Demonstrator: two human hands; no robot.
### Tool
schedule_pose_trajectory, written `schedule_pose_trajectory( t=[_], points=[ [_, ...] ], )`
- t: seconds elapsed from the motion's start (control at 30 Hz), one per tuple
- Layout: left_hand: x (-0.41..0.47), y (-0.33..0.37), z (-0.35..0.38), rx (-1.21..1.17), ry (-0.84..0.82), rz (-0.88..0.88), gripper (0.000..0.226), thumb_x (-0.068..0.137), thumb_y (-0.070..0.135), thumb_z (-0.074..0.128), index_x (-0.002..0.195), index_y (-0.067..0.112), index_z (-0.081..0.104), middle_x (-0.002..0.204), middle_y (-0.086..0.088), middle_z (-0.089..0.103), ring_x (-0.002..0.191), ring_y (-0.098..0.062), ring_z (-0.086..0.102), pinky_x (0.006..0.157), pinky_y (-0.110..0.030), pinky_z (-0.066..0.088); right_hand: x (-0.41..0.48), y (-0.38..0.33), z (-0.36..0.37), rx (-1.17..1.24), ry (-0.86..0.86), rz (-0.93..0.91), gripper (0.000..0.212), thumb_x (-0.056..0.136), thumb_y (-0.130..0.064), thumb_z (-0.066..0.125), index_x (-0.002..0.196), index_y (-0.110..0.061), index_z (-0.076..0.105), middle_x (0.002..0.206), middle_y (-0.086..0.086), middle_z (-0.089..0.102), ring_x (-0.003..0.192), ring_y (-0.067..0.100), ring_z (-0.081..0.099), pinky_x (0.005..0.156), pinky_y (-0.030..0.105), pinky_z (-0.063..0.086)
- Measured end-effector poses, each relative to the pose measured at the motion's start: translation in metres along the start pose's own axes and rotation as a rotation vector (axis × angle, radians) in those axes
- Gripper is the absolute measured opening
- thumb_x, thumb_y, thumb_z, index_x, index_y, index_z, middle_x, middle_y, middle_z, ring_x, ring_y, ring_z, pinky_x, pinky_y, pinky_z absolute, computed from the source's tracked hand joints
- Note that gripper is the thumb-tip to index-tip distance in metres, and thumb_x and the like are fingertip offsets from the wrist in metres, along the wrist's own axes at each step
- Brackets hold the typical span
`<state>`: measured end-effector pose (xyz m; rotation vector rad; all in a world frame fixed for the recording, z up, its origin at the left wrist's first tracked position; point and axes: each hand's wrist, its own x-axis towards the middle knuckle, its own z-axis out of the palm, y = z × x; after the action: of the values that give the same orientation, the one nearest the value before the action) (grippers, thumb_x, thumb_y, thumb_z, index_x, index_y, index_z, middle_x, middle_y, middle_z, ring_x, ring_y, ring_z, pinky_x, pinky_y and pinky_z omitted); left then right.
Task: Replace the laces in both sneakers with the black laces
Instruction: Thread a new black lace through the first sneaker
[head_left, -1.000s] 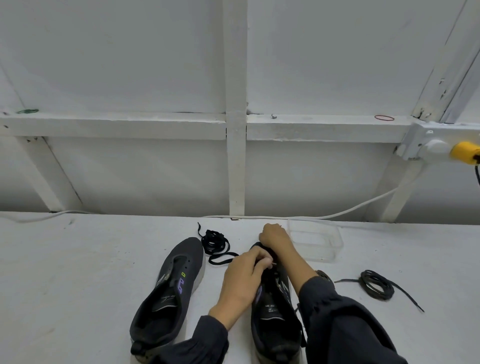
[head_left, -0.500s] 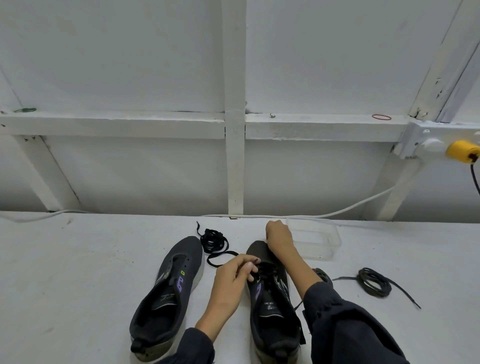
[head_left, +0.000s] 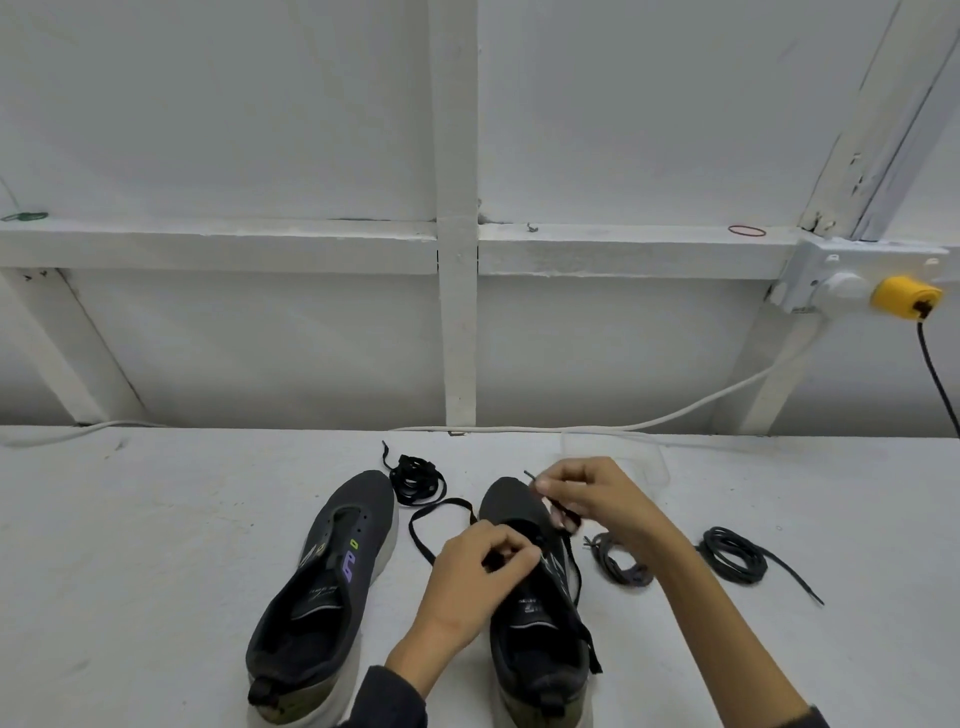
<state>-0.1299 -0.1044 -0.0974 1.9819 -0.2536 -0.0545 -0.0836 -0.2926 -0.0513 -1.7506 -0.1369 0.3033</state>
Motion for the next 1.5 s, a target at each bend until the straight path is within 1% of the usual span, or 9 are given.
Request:
schedule_pose_trajectory(
  t=[0.17,0.37,0.6,0.77,0.87,1.07,1.17,1.27,1.5],
  points=[
    [-0.001,0.0,0.004,0.229,-0.01,-0.029,0.022,0.08,0.058,0.065,0.083,0.037,0.07,0.087,0.012,0.056,0.082,-0.001,0.055,0.071,-0.019,0.043,-0.033,0.019,-0.006,-0.128,0.003,0.062,0.009,0.087,-0.014,0.071,0.082,-0.011,0.078,0.061,0.001,0.061,0.047,0.012,0.035,0.046,0.018,0.025],
    [-0.004,-0.004,0.001,0.259,-0.144,0.012,0.02,0.079,0.04,0.066,0.098,0.044,0.068,0.093,0.012,0.049,0.082,0.0,0.052,0.079,-0.02,0.046,-0.05,0.033,-0.009,-0.115,0.033,0.074,0.011,0.088,-0.017,0.071,0.08,-0.012,0.077,0.053,-0.007,0.046,0.051,0.009,0.032,0.051,0.019,0.025],
    [-0.005,-0.002,0.001,0.415,-0.107,0.096,0.031,0.076,0.048,0.07,0.104,0.039,0.067,0.097,0.016,0.041,0.085,0.0,0.047,0.069,-0.014,0.038,-0.067,0.027,-0.008,-0.051,-0.24,0.079,0.016,0.088,-0.023,0.067,0.09,-0.007,0.07,0.082,0.008,0.065,0.073,0.024,0.063,0.059,0.028,0.048],
    [-0.004,0.0,0.0,0.446,-0.097,0.188,0.019,0.078,0.046,0.069,0.093,0.034,0.068,0.095,0.017,0.04,0.087,-0.001,0.047,0.07,-0.015,0.038,-0.076,0.025,-0.014,-0.067,-0.369,0.096,0.014,0.09,-0.019,0.069,0.093,-0.006,0.072,0.091,0.006,0.068,0.087,0.02,0.065,0.076,0.033,0.053],
    [-0.003,0.002,0.0,0.264,-0.049,0.169,0.009,0.08,0.038,0.069,0.089,0.035,0.066,0.096,0.016,0.049,0.089,-0.001,0.052,0.073,-0.014,0.041,-0.08,0.024,-0.013,-0.149,-0.405,0.081,0.013,0.086,-0.02,0.073,0.092,-0.008,0.076,0.09,-0.002,0.068,0.085,0.012,0.063,0.076,0.029,0.051],
    [0.001,0.005,0.001,0.028,0.075,0.084,0.01,0.084,0.026,0.072,0.086,0.034,0.067,0.082,0.009,0.055,0.082,-0.005,0.055,0.069,-0.017,0.044,-0.076,0.021,-0.015,-0.105,-0.212,0.058,0.009,0.081,-0.016,0.077,0.082,-0.007,0.077,0.079,0.003,0.068,0.073,0.013,0.059,0.068,0.026,0.046],
    [0.0,0.006,0.0,-0.029,0.089,0.036,0.012,0.086,0.025,0.071,0.093,0.033,0.065,0.08,0.01,0.054,0.076,-0.001,0.054,0.072,-0.019,0.048,-0.066,0.017,-0.018,-0.033,0.185,-0.001,0.007,0.079,-0.018,0.079,0.075,-0.013,0.077,0.073,0.001,0.069,0.069,0.015,0.061,0.065,0.027,0.044],
    [-0.003,0.005,0.0,0.004,0.091,0.041,0.01,0.084,0.029,0.071,0.087,0.035,0.064,0.082,0.011,0.055,0.078,-0.001,0.055,0.07,-0.016,0.046,-0.057,0.021,-0.017,-0.308,0.512,-0.143,0.016,0.082,-0.015,0.076,0.071,-0.027,0.075,0.083,-0.011,0.069,0.076,0.008,0.066,0.065,0.024,0.051],
    [-0.006,0.008,0.007,0.4,0.029,0.052,0.012,0.08,0.045,0.066,0.088,0.036,0.07,0.095,0.014,0.045,0.077,-0.003,0.05,0.061,-0.013,0.035,-0.059,0.032,0.001,-0.457,0.112,-0.041,0.016,0.081,-0.018,0.074,0.072,-0.03,0.077,0.063,-0.005,0.07,0.054,0.013,0.061,0.059,0.032,0.052]
  ],
)
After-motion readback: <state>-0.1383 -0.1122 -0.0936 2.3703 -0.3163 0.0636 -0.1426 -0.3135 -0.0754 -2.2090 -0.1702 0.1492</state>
